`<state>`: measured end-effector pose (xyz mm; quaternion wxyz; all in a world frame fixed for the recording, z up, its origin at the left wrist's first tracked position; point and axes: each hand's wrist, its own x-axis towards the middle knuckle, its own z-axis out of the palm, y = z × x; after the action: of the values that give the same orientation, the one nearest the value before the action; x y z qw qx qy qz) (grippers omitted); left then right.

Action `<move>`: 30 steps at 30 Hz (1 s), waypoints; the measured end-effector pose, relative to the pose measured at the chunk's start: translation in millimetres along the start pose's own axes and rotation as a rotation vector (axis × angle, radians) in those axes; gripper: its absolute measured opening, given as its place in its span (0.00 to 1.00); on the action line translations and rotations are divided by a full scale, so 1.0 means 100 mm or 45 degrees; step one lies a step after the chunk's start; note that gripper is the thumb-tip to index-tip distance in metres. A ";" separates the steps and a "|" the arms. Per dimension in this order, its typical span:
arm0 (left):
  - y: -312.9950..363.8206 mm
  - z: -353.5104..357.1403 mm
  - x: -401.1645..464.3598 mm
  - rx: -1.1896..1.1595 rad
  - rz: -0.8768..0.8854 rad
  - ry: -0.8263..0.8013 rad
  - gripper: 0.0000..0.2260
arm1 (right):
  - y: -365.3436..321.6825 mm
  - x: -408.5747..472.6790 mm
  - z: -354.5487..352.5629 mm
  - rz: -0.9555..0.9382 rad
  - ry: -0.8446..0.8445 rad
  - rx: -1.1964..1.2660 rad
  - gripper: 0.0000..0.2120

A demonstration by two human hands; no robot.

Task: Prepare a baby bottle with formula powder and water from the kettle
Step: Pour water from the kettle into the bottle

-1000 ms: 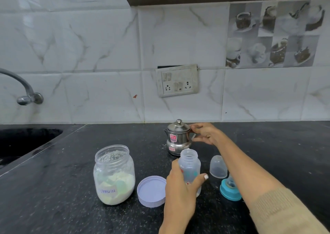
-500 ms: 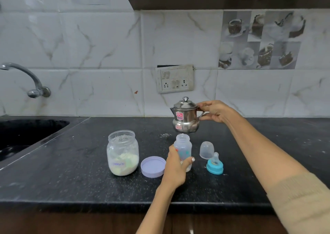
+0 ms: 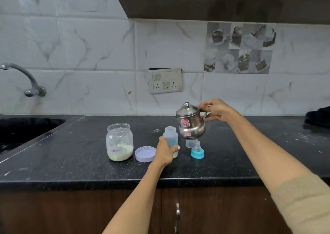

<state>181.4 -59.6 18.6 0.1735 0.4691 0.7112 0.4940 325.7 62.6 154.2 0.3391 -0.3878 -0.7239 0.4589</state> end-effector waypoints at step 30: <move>-0.01 0.00 0.02 0.017 -0.019 -0.010 0.25 | -0.45 0.01 0.24 -0.232 0.032 -0.795 0.06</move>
<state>179.7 -58.7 17.9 0.1769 0.4668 0.7172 0.4861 293.1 41.5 187.9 0.2523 -0.4124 -0.8571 0.1777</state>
